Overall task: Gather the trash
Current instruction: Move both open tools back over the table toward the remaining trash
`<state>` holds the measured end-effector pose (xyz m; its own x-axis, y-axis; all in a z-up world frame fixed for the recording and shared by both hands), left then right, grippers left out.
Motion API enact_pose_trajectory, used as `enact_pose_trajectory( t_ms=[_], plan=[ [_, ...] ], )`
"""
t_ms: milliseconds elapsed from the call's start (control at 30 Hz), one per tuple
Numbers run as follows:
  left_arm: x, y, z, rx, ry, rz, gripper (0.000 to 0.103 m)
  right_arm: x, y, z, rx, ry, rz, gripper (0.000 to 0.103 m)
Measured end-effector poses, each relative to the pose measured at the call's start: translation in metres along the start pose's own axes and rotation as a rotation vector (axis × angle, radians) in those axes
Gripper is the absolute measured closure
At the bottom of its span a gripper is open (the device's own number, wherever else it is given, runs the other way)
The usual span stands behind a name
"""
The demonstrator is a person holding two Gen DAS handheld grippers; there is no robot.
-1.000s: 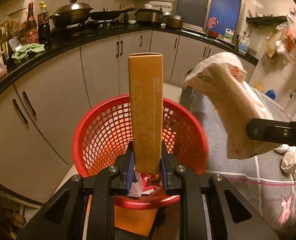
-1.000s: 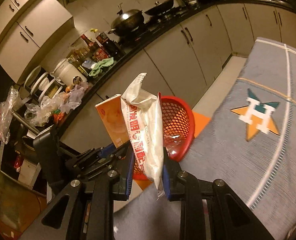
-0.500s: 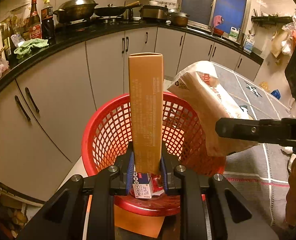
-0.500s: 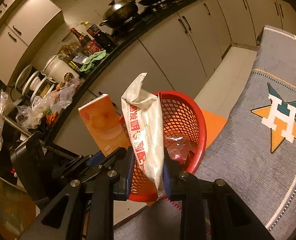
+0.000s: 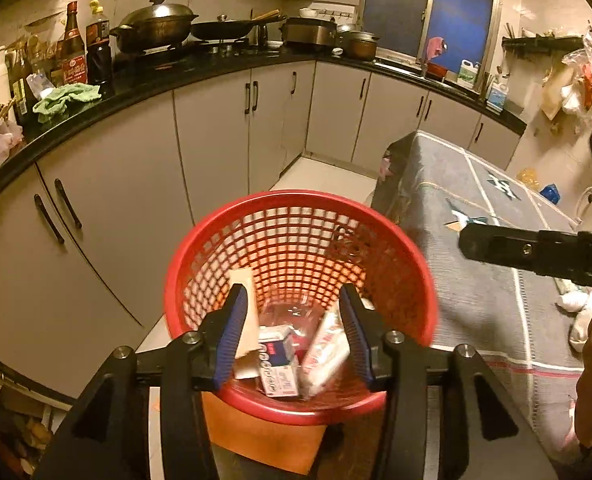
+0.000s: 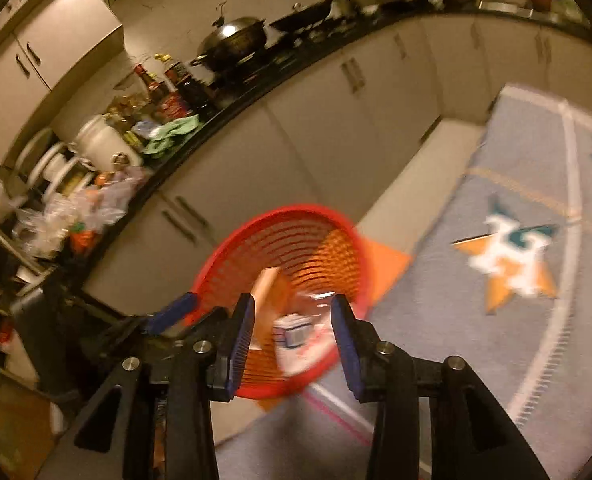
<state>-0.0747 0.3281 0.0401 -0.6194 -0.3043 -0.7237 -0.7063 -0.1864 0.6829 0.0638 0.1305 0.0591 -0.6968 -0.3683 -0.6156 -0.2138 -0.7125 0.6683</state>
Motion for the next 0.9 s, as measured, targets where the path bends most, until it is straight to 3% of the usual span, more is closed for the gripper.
enact_pose_trajectory(
  t_ms=[133,500,733,900],
  plan=[
    [0.000,0.014,-0.022,0.039,-0.027,-0.023,0.052,0.015,0.043,-0.010,0.177,0.042,-0.084,0.059],
    [0.010,0.036,-0.130,0.191,-0.198,-0.026,0.046,0.082,0.167,-0.076,0.340,-0.055,-0.203,0.059],
    [0.032,0.039,-0.207,0.289,-0.339,0.011,0.043,0.144,0.263,-0.134,0.583,-0.184,-0.268,0.058],
    [0.046,0.038,-0.247,0.342,-0.405,0.033,0.043,0.182,0.327,-0.182,0.835,-0.333,-0.286,0.058]
  ],
)
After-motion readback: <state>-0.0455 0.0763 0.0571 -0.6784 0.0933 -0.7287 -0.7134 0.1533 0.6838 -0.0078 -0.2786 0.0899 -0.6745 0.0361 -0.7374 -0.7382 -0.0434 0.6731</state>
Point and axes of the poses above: each gripper's, at about its wrist camera, not at the fingertips, and y roughly against the way its jaws point, z to its left, x to its underside, the point moved 1 cm from there along -y, roughly the way its jaws point
